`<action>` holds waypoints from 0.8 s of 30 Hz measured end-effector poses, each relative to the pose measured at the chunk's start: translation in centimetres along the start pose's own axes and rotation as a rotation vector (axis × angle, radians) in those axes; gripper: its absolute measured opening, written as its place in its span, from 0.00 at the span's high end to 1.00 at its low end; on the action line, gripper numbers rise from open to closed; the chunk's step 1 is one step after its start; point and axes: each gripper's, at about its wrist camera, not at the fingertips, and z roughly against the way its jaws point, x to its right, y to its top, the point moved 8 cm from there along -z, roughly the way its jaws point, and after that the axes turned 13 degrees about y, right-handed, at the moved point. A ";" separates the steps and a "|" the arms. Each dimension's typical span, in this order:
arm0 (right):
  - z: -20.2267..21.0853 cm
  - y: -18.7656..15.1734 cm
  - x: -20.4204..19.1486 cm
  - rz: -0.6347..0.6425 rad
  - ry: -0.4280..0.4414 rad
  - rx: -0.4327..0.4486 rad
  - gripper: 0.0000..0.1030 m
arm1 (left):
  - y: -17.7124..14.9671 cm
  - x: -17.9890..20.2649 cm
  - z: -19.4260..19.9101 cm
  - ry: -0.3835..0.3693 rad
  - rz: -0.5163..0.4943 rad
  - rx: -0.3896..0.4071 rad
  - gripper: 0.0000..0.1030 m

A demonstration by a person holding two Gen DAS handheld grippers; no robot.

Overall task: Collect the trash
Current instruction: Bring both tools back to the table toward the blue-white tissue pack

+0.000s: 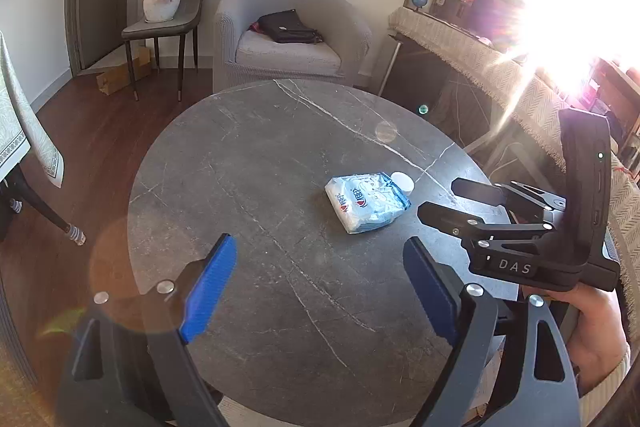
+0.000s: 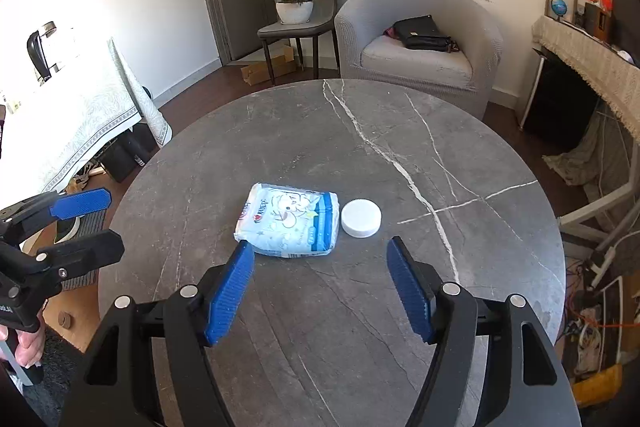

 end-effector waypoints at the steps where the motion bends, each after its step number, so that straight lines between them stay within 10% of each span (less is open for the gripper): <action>1: 0.3 -0.3 0.4 -0.003 0.000 0.000 0.29 | 0.0 0.4 -0.3 0.007 0.000 -0.007 0.14; 24: 4.8 -3.3 7.1 -0.102 0.019 0.049 0.23 | 0.0 7.7 -8.4 0.124 0.008 -0.157 0.10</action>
